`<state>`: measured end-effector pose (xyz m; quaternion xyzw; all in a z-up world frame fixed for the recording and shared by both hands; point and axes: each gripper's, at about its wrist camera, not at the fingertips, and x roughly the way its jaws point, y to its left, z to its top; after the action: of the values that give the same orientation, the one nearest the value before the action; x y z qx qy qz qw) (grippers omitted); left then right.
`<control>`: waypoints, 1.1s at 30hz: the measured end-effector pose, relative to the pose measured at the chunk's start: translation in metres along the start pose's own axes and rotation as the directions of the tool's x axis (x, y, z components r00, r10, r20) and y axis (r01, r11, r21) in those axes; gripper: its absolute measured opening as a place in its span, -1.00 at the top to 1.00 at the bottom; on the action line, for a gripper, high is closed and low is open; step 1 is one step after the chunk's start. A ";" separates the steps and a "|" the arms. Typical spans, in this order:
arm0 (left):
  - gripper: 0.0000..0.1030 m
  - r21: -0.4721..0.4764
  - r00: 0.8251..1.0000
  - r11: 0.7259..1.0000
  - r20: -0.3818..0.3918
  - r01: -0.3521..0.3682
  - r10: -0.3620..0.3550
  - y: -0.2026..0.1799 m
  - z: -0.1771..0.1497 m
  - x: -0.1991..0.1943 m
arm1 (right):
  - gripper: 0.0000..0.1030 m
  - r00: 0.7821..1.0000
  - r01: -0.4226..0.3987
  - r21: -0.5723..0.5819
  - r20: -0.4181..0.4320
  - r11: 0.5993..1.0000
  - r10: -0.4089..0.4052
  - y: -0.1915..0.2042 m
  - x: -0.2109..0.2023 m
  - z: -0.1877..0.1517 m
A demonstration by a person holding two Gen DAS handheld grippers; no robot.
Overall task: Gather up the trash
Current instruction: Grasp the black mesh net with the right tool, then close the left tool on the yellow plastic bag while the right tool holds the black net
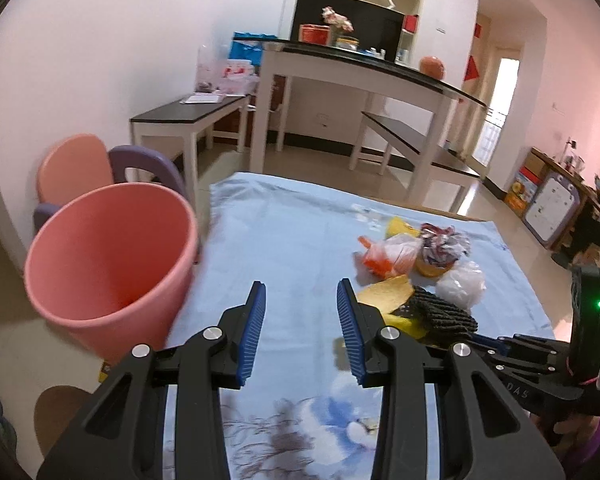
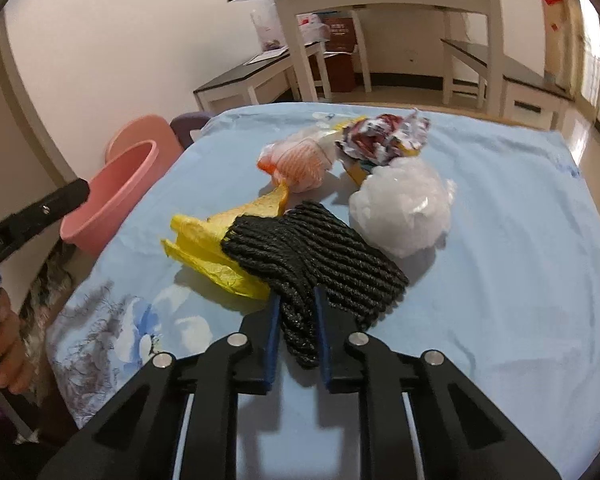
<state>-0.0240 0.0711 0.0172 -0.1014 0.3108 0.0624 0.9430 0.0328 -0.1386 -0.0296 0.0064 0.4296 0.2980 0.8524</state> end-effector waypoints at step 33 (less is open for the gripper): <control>0.77 0.013 0.943 0.991 -0.310 0.136 -0.125 -0.044 0.000 0.120 | 0.76 0.992 -0.074 0.085 0.105 0.994 0.065 -0.018 -0.017 -0.005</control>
<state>0.0793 0.0344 -0.0479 -0.1141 0.4477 -0.0221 0.8866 0.0306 -0.1633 -0.0252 0.0744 0.3976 0.3076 0.8612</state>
